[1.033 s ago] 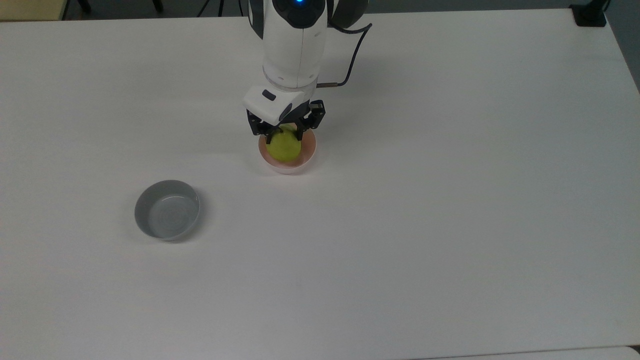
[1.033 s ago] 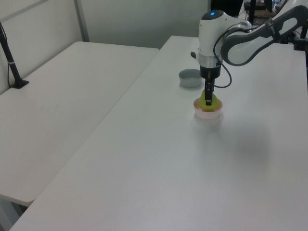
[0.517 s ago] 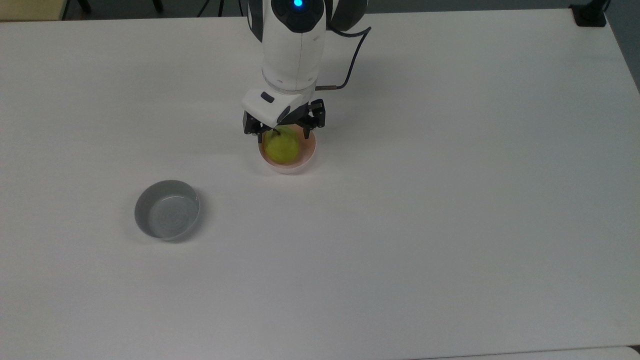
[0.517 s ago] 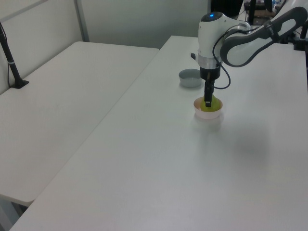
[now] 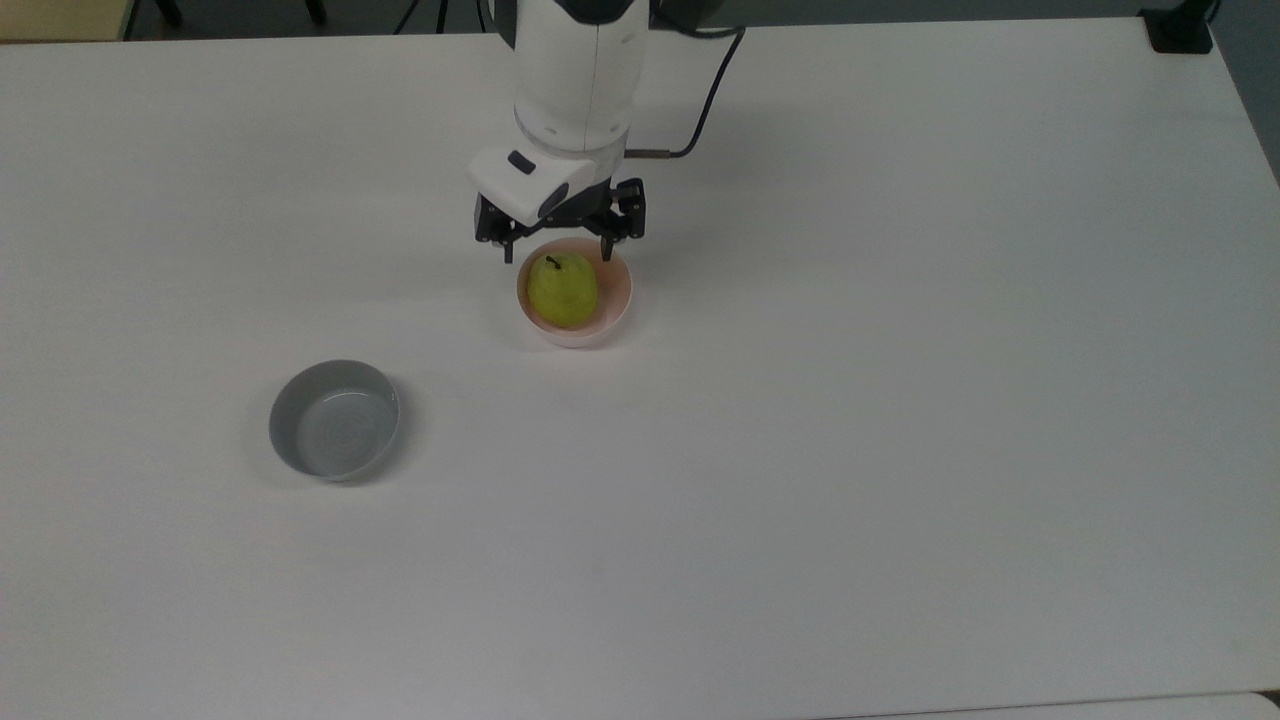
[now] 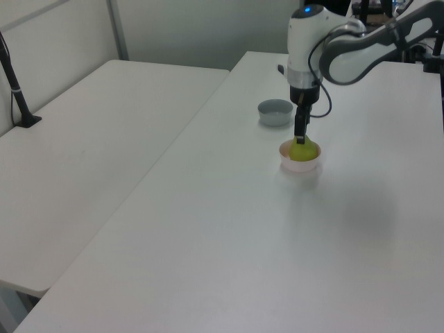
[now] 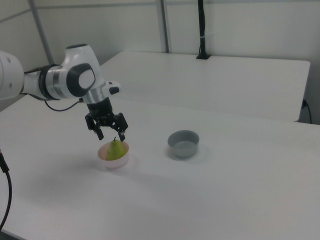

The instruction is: Place the pear in the bowl

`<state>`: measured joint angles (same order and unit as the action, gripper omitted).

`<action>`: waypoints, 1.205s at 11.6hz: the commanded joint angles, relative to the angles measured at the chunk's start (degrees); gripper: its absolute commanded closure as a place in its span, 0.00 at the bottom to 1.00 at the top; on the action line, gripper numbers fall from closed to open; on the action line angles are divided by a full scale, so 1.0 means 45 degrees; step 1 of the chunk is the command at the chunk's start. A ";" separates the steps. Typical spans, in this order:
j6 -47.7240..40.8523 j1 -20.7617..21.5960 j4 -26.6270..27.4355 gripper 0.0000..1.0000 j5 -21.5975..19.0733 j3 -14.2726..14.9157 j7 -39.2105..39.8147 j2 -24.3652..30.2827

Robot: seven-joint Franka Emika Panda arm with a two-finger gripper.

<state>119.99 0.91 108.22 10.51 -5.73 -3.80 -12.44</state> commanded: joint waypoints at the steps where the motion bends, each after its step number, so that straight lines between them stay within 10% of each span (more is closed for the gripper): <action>1: -0.1914 -0.0124 -0.0726 0.00 0.0282 0.0042 -0.0095 0.0984; 14: -0.5240 -0.1394 -0.2173 0.00 -0.3701 0.0218 0.1187 0.3526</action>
<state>97.01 -5.20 98.40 -3.26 -5.52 -3.49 2.83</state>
